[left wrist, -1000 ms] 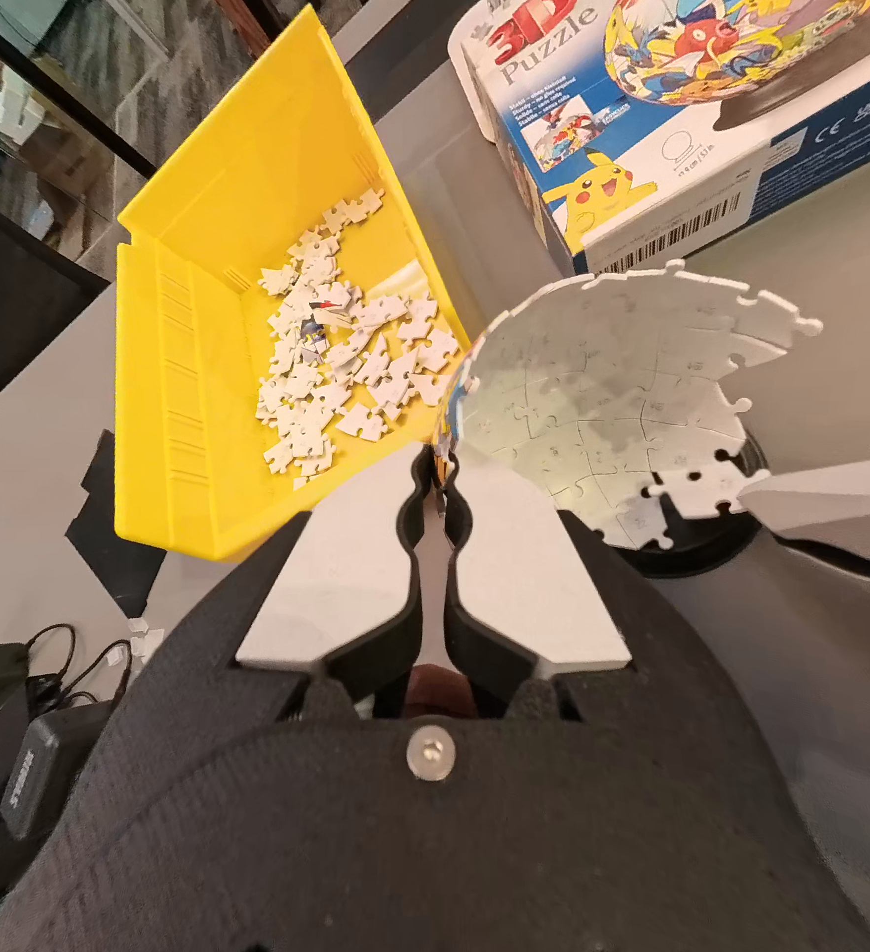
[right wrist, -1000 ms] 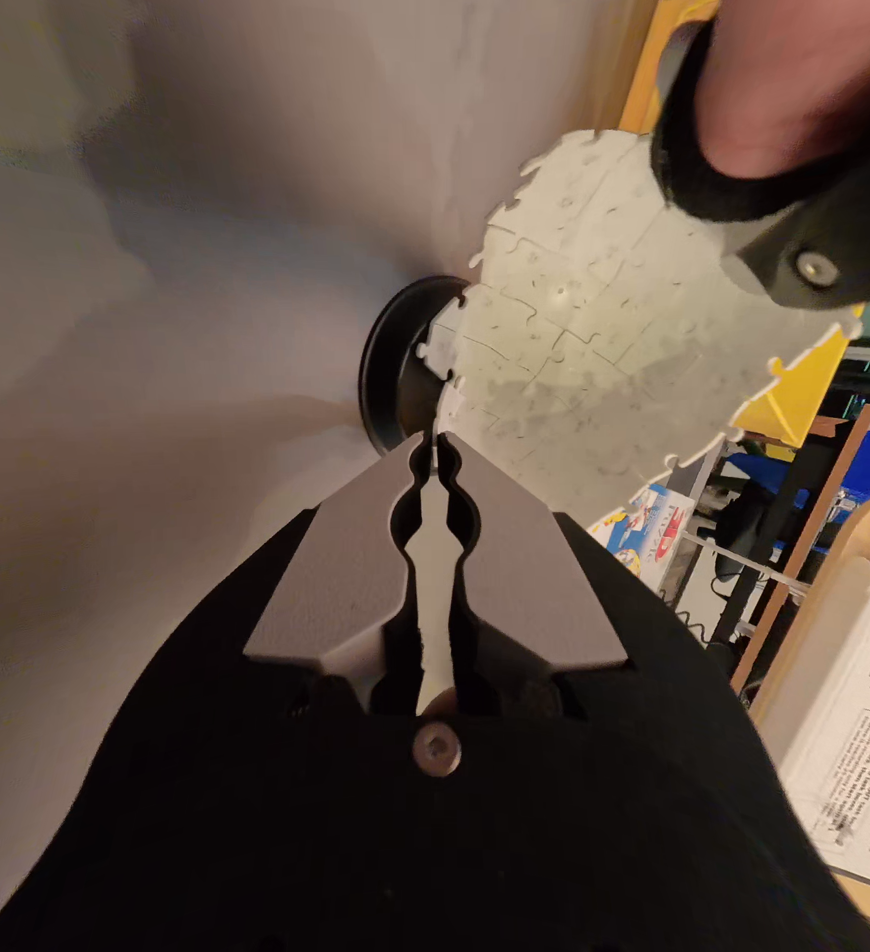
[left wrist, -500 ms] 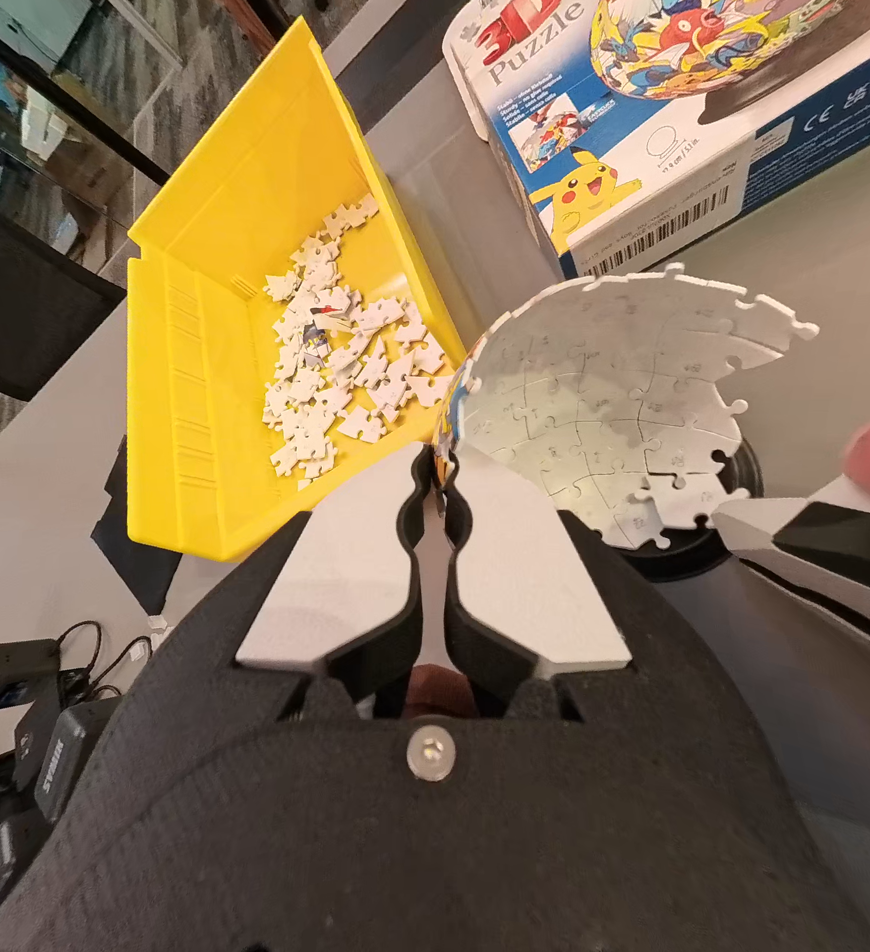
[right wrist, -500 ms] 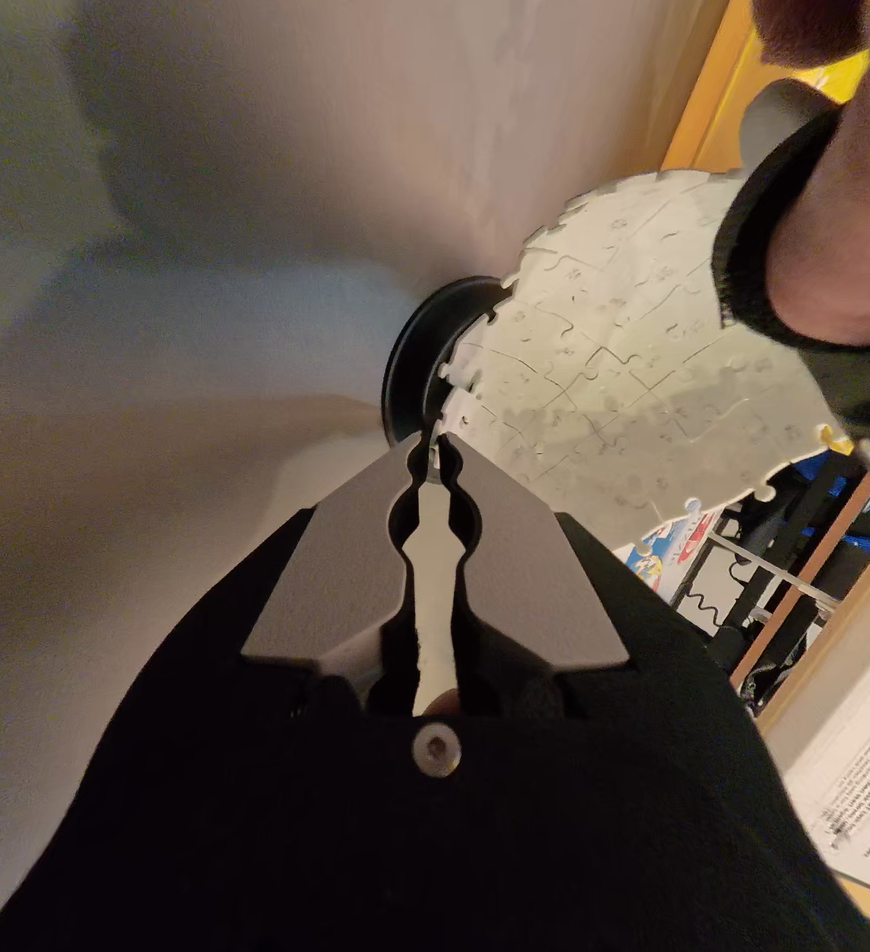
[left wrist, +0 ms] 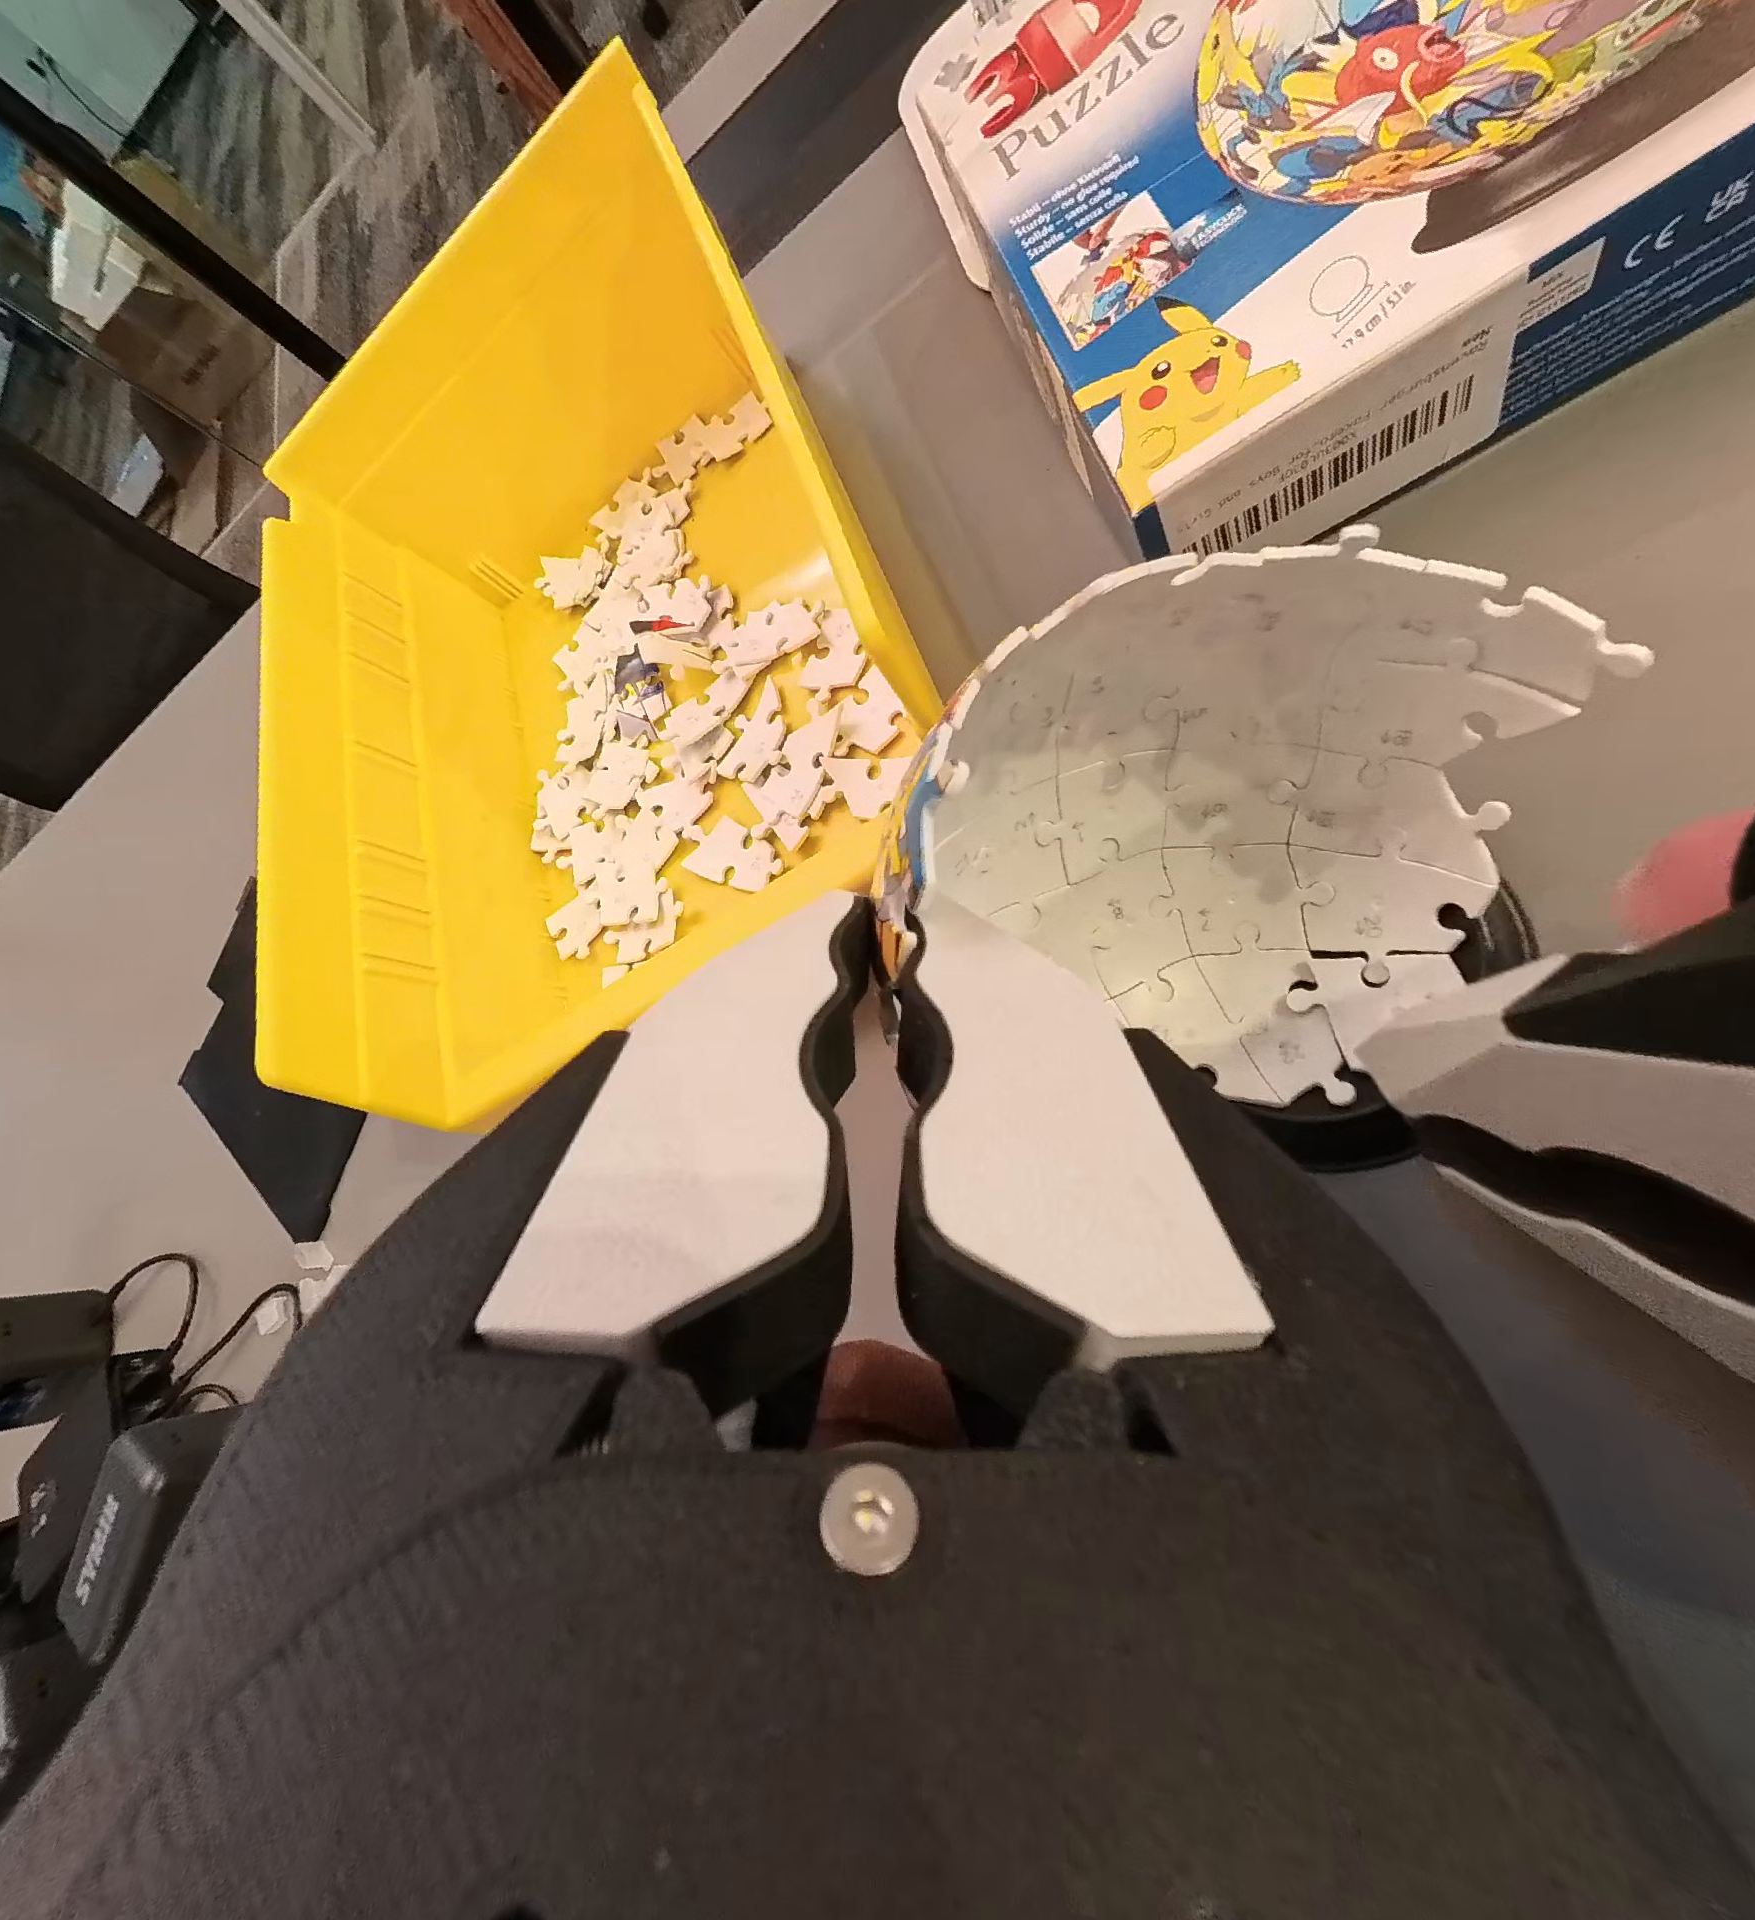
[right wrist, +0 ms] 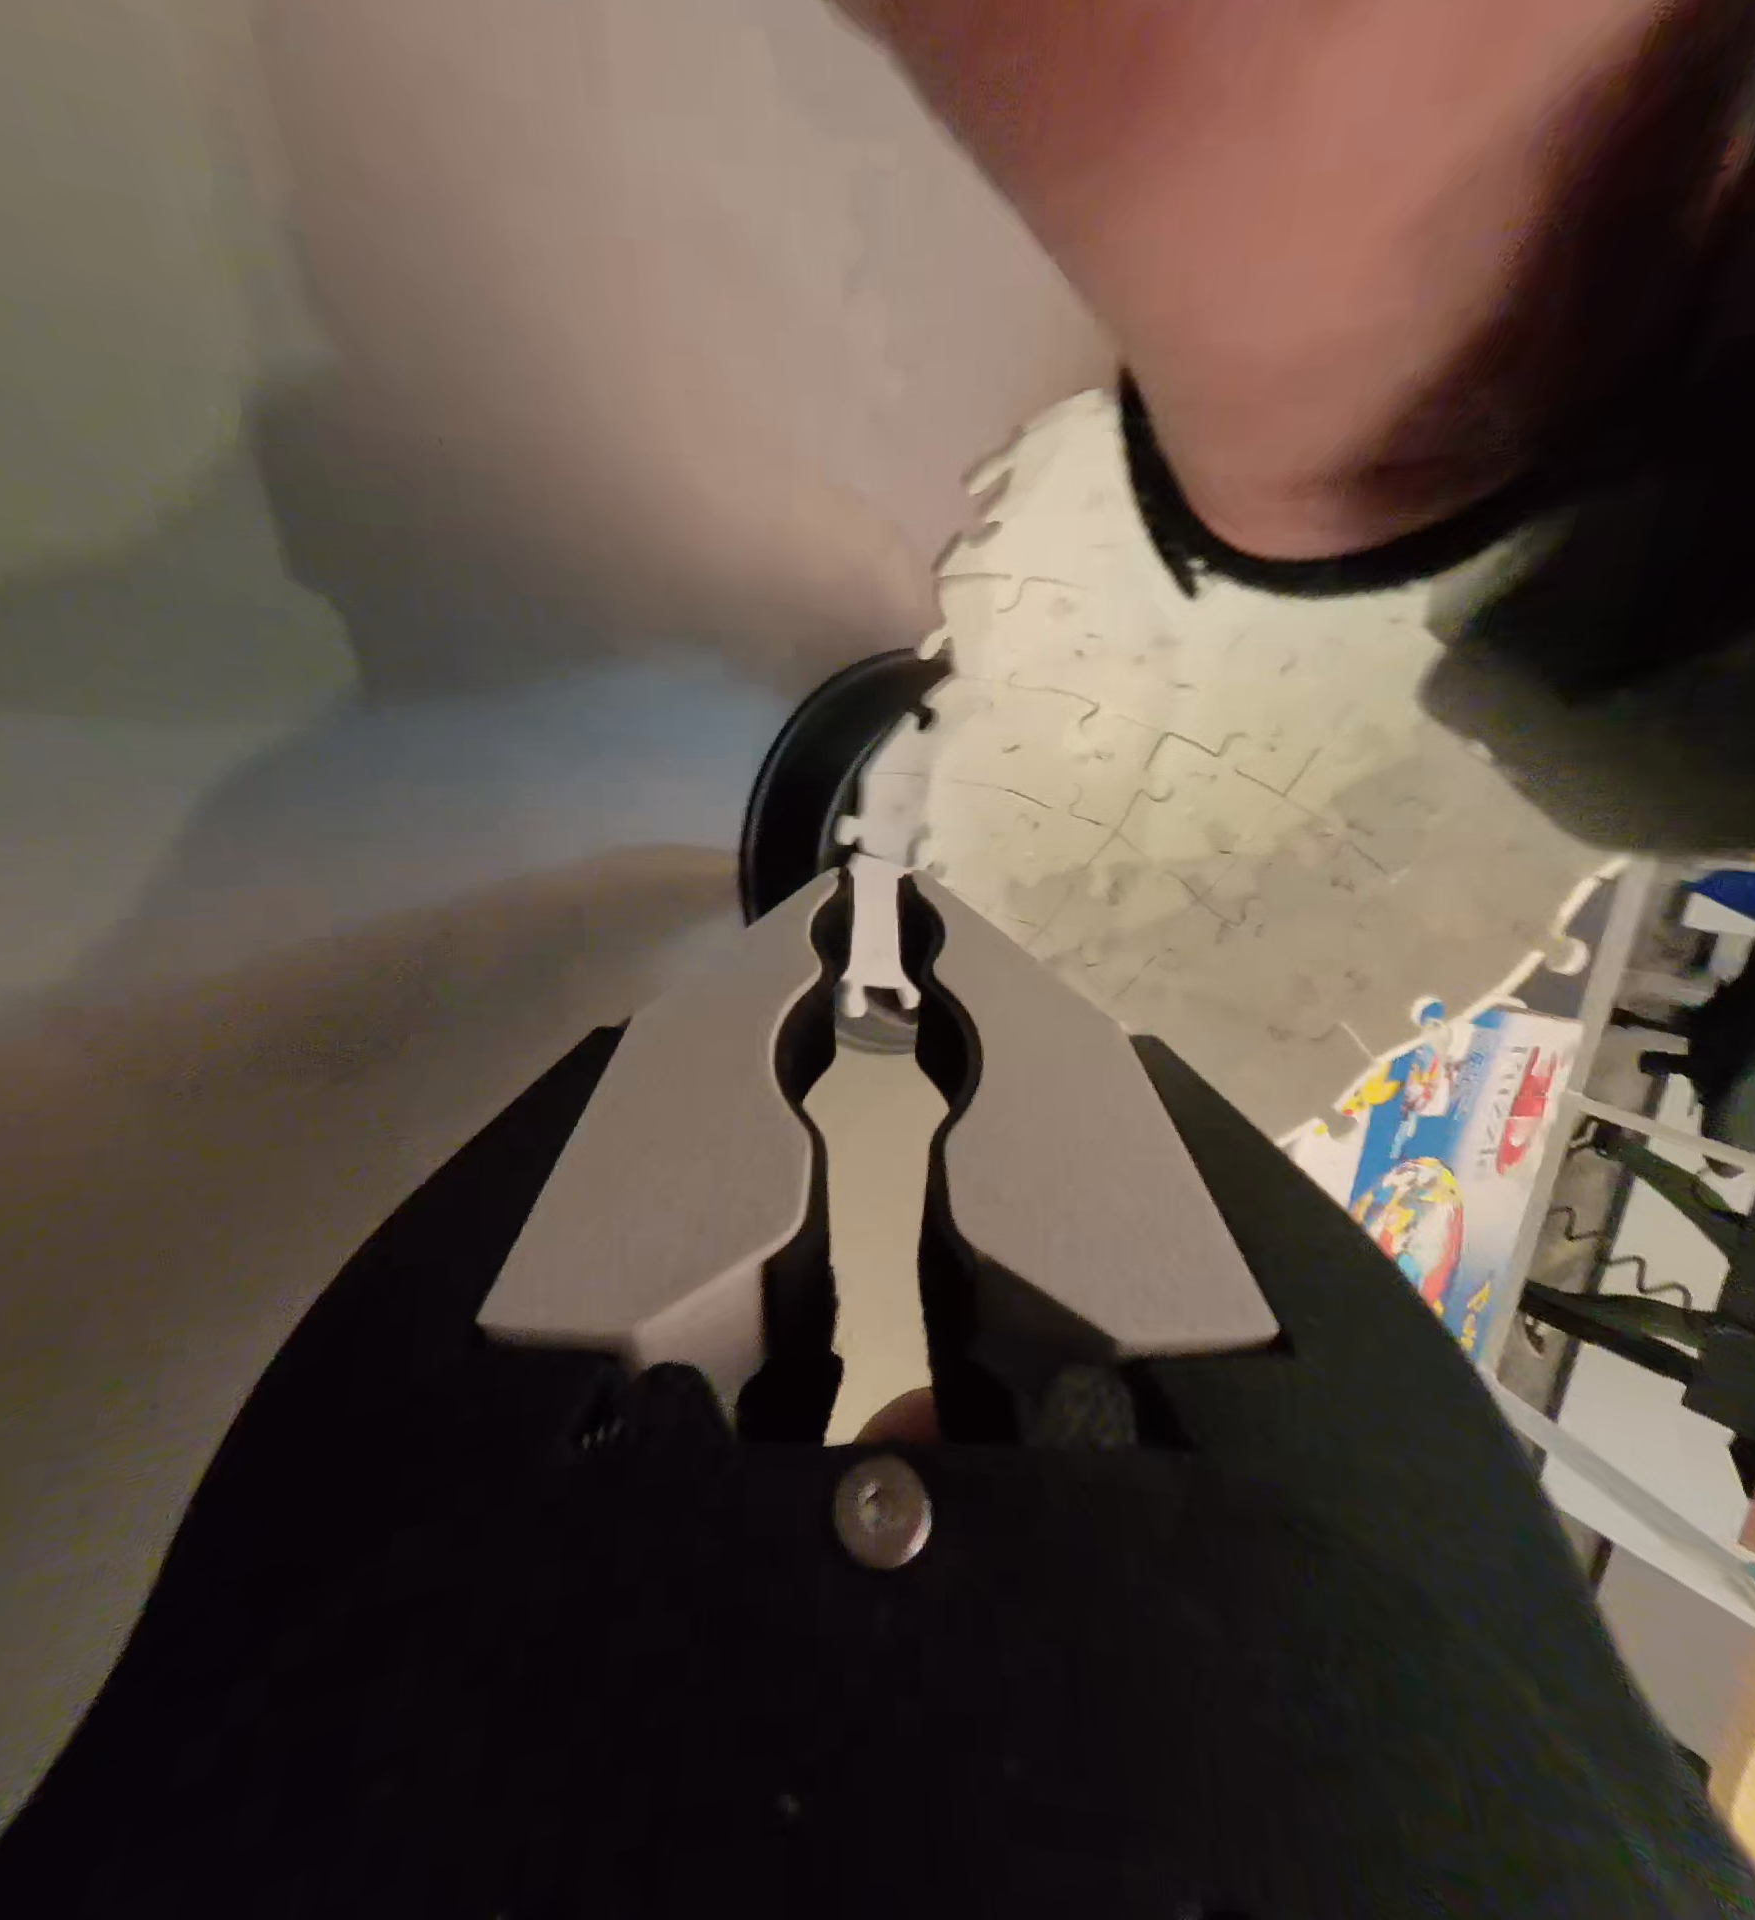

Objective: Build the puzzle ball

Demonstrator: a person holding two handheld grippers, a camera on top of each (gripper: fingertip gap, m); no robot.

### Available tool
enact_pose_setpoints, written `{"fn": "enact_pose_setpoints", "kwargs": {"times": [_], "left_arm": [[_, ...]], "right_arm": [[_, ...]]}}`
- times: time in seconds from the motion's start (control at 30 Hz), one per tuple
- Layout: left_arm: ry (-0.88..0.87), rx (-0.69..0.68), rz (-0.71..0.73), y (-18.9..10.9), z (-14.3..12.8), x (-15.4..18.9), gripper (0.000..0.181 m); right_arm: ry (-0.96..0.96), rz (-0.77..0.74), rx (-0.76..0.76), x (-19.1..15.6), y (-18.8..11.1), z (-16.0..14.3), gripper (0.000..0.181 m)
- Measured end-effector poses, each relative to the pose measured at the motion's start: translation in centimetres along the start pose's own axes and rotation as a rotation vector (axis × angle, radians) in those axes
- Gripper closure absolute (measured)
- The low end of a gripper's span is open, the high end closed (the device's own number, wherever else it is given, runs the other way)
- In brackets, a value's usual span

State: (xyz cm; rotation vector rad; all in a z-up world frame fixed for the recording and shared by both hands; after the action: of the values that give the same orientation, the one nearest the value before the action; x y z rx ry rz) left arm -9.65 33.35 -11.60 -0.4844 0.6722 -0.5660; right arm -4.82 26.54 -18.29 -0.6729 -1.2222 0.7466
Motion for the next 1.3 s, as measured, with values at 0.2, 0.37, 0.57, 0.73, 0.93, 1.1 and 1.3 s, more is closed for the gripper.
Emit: {"fn": "enact_pose_setpoints", "kwargs": {"times": [0.2, 0.37, 0.57, 0.73, 0.93, 1.1, 1.3], "left_arm": [[-0.009, 0.001, 0.005, 0.1, -0.2, -0.3, 0.179], [-0.023, 0.009, -0.002, 0.1, -0.2, -0.1, 0.179], [-0.026, 0.015, -0.001, 0.0, -0.2, -0.1, 0.179], [-0.025, 0.019, -0.002, -0.1, -0.2, -0.1, 0.179], [-0.033, 0.02, -0.006, -0.2, -0.2, -0.1, 0.179], [-0.025, 0.023, -0.002, -0.1, -0.1, 0.0, 0.179], [-0.02, 0.028, 0.004, -0.2, -0.2, 0.0, 0.179]], "right_arm": [[0.205, -0.035, 0.074, 0.8, 0.5, -0.6, 0.174], [0.227, -0.063, 0.113, 0.5, 1.4, -1.1, 0.181], [0.291, -0.058, 0.097, 0.9, 1.9, -1.6, 0.181], [0.278, -0.073, 0.076, 0.8, 1.9, -1.5, 0.181], [0.347, -0.006, 0.09, 0.9, 2.0, -1.5, 0.181], [0.419, 0.061, 0.099, 1.1, 2.2, -1.6, 0.181], [0.444, -0.012, 0.135, 1.3, 2.1, -1.6, 0.181]]}}
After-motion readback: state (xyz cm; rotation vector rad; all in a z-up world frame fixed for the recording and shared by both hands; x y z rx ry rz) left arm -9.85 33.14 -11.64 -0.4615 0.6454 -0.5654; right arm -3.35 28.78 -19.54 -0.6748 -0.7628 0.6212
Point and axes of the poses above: each gripper's, where its closed fingertips meet, y out along the fingers, z out of its top, x = y × z across the jaws, the point moved 4 cm from there along -y, back along the fingers, and after that the axes turned 4 degrees about -y, right-handed, at the moved point
